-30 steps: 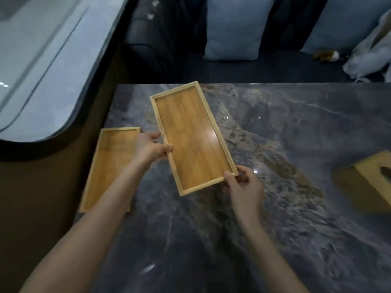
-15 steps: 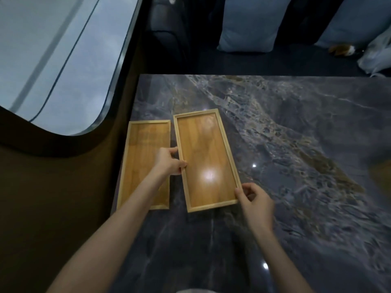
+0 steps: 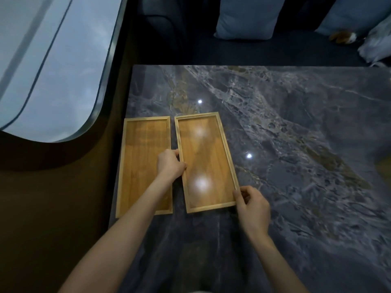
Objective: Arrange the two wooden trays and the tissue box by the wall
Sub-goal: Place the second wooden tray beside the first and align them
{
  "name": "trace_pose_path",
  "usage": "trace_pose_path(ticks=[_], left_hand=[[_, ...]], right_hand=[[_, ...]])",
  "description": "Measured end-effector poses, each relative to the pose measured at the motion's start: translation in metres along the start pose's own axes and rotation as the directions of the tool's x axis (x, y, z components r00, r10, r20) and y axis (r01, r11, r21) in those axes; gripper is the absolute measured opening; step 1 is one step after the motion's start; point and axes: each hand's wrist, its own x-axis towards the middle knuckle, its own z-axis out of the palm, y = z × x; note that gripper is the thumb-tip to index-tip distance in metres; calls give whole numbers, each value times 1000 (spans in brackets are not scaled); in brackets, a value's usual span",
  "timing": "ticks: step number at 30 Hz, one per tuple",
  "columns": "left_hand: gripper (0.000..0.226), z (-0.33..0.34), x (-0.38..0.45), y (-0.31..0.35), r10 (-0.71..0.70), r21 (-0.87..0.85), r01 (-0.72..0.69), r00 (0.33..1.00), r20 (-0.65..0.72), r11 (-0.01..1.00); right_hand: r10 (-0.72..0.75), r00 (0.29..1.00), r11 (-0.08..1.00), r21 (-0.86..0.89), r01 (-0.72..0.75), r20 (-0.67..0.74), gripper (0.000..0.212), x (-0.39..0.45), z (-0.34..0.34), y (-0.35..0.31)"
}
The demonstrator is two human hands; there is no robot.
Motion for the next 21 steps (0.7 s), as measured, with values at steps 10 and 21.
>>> trace_pose_path(ticks=[10, 21], left_hand=[[19, 10, 1, -7, 105, 252, -67, 985, -140, 965], [13, 24, -8, -11, 240, 478, -134, 956, -168, 868]], right_hand=[[15, 1000, 1000, -24, -14, 12, 17, -4, 13, 0], [12, 1000, 1000, -27, -12, 6, 19, -3, 19, 5]])
